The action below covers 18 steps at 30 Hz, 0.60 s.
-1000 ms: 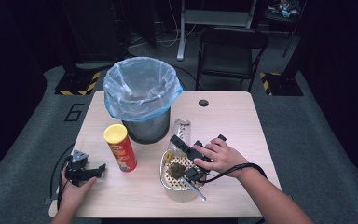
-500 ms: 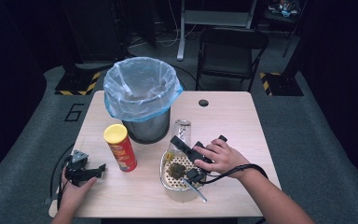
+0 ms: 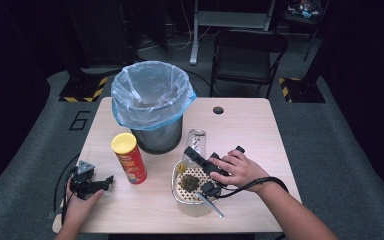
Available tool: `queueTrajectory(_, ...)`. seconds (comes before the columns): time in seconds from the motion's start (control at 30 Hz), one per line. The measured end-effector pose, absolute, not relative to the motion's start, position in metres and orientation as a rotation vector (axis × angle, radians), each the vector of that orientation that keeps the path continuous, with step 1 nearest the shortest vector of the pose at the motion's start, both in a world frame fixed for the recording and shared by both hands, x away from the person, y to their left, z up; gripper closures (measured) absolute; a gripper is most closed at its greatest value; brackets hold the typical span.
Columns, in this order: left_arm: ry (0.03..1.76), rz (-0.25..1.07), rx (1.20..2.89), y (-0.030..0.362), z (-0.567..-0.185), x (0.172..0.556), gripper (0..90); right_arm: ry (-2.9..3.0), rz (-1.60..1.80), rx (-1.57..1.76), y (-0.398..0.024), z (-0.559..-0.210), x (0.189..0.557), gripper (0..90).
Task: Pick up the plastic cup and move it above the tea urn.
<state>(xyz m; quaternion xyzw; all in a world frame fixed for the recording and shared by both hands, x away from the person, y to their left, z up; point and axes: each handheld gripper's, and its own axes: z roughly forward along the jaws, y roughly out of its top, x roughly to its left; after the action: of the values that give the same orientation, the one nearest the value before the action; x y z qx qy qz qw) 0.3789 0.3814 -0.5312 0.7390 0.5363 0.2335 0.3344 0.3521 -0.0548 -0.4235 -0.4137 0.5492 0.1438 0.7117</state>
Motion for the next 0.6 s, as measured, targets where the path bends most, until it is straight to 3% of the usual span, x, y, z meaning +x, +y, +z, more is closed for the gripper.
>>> queueTrajectory(0.6,1.4,0.609,1.929,0.3814,-0.5312,0.3789,13.1,1.202,0.321,-0.922,-0.0534,-0.4213,0.3503,35.8)
